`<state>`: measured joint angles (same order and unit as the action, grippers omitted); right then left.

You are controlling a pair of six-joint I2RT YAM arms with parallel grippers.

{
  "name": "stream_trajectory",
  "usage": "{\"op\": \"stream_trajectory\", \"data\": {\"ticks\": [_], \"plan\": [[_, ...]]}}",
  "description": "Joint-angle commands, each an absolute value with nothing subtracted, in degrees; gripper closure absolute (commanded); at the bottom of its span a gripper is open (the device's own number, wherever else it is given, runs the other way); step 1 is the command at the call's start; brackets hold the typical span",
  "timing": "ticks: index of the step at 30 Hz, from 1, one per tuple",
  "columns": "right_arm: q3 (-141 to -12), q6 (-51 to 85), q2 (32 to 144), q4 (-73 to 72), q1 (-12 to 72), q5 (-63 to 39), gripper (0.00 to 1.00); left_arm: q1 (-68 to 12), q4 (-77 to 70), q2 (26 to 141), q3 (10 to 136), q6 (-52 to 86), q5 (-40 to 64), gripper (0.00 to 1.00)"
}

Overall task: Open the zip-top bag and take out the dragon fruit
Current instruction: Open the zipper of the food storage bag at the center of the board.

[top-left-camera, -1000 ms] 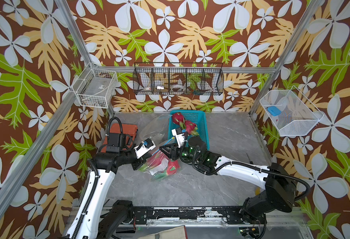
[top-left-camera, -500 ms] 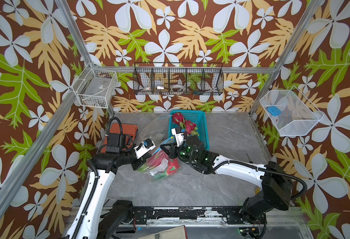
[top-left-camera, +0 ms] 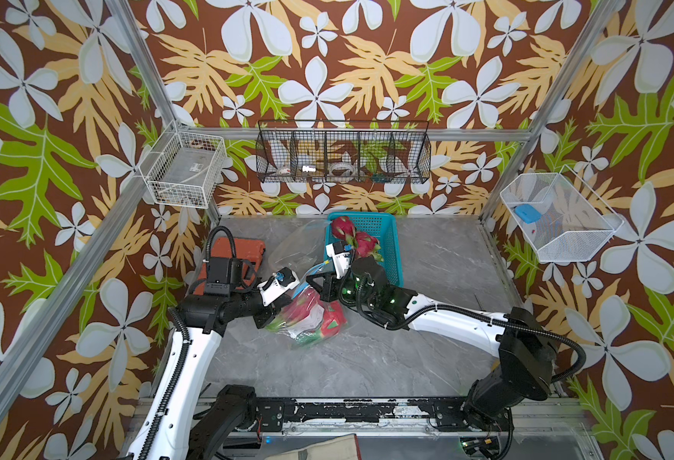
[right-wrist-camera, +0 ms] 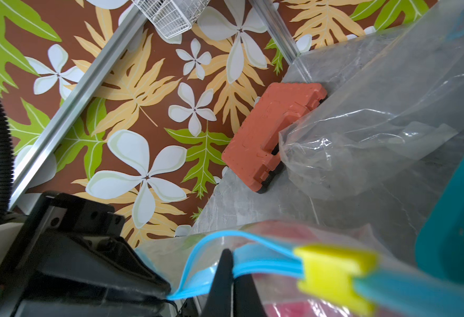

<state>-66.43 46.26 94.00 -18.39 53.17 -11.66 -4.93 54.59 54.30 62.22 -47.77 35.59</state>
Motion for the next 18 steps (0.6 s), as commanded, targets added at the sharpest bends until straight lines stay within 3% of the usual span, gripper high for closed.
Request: {"op": "stream_trajectory", "data": {"ticks": [1, 2, 8, 15, 18], "plan": [[-66.6, 45.7, 93.9, -16.7, 53.2, -9.3, 1.00, -5.0, 47.2, 53.7, 62.7, -37.5, 35.2, 0.25], [-66.8, 45.5, 94.0, -16.5, 53.3, -9.1, 1.00, -5.0, 44.1, 53.6, 62.8, -33.5, 35.0, 0.16], [-68.6, 42.9, 94.7, -15.2, 54.6, -9.2, 1.00, -6.2, 39.1, 59.0, 66.0, -19.8, 35.5, 0.17], [-69.9, 40.6, 94.3, -13.6, 56.1, -7.9, 1.00, -8.2, 41.5, 63.3, 66.9, -20.4, 35.9, 0.30], [-69.2, 40.5, 93.7, -13.9, 56.1, -7.6, 1.00, -8.3, 43.5, 62.7, 66.7, -23.0, 35.3, 0.43]]}}
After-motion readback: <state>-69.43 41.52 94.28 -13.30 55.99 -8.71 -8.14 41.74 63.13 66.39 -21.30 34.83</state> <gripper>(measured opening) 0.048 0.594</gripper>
